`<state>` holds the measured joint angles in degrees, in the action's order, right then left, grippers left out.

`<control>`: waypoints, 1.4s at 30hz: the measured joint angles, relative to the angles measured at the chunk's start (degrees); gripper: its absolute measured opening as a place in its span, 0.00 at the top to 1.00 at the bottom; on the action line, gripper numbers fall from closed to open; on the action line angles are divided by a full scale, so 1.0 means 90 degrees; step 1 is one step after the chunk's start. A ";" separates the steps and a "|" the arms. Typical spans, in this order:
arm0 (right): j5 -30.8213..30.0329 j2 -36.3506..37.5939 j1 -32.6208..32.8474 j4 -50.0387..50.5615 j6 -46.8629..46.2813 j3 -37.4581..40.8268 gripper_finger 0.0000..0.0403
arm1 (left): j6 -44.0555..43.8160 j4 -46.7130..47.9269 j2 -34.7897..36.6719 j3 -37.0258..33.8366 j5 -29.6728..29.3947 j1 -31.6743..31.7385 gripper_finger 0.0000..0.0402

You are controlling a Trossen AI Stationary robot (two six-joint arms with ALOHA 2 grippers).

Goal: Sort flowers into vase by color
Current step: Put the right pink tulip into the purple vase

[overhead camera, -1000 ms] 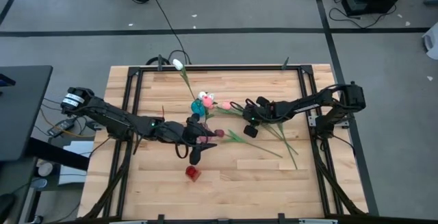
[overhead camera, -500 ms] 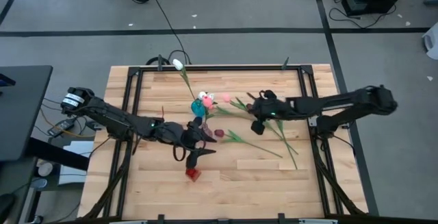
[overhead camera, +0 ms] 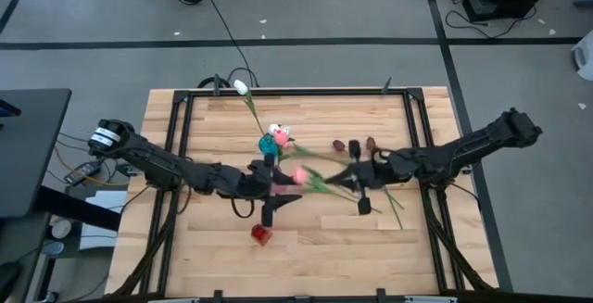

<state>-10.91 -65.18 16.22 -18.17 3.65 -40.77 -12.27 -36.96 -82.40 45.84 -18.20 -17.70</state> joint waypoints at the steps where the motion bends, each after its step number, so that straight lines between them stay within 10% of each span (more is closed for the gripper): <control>1: 0.0074 -0.0144 0.0029 -0.0201 0.0051 0.0000 0.98 | 0.0002 -0.0200 -0.0085 0.0000 0.0013 0.0004 0.52; 19: 0.0010 -0.1411 0.0055 -0.1642 0.0283 0.0005 0.98 | 0.1157 -0.1100 -0.0492 0.0292 0.0035 0.0015 0.53; 29: -0.0003 -0.1282 0.0054 -0.1291 0.0283 0.0005 0.85 | 0.1423 -0.0741 -0.0381 0.0306 -0.0197 0.0007 0.96; 42: -0.0808 0.0919 0.0019 0.0991 -0.0214 0.0318 0.70 | 0.1582 0.3003 0.2377 0.0311 -0.0545 -0.0362 0.95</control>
<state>-18.18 -56.90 16.38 -9.25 1.72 -37.91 1.96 -9.94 -61.00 48.64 -23.11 -20.95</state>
